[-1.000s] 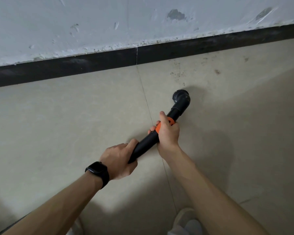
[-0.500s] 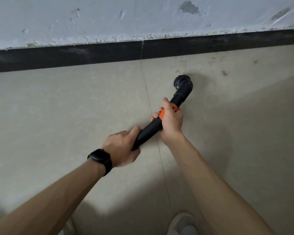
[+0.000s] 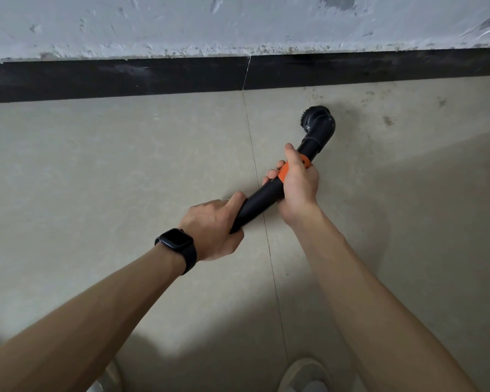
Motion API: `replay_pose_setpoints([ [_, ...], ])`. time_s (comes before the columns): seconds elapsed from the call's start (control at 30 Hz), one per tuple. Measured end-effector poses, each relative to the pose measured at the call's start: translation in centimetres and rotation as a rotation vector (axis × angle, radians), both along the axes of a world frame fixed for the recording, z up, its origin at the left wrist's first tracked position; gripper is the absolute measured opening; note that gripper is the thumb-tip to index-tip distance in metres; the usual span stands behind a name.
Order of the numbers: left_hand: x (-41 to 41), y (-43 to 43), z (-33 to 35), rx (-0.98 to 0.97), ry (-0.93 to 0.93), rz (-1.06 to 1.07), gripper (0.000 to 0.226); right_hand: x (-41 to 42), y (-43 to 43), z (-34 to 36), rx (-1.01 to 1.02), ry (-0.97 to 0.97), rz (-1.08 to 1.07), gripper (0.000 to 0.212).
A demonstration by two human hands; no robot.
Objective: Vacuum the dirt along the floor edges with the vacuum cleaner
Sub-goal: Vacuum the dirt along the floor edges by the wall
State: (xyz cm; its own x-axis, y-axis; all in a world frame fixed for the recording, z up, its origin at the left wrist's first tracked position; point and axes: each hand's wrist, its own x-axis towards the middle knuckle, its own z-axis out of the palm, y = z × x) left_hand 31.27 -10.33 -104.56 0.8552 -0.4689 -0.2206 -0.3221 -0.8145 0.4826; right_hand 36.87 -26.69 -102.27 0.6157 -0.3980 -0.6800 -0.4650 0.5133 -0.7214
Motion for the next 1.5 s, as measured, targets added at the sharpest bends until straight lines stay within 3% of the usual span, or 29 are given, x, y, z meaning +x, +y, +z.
replay_pose_setpoints([
  [0.73,4.4,0.4,-0.1,-0.068,0.084,0.108,0.033,5.7,1.1,-0.1,-0.032,0.003,0.045,0.023],
  [1.07,0.1,7.4,0.6,0.019,0.111,0.205,0.034,2.7,7.7,-0.7,0.122,0.021,0.164,0.026],
  [1.33,-3.8,6.7,1.6,0.108,0.138,-0.090,0.034,-6.6,4.6,0.6,0.198,0.065,-0.051,0.024],
  [1.5,-5.6,2.7,1.6,0.082,0.178,-0.279,0.028,-11.5,0.5,1.6,0.110,0.119,-0.179,0.026],
])
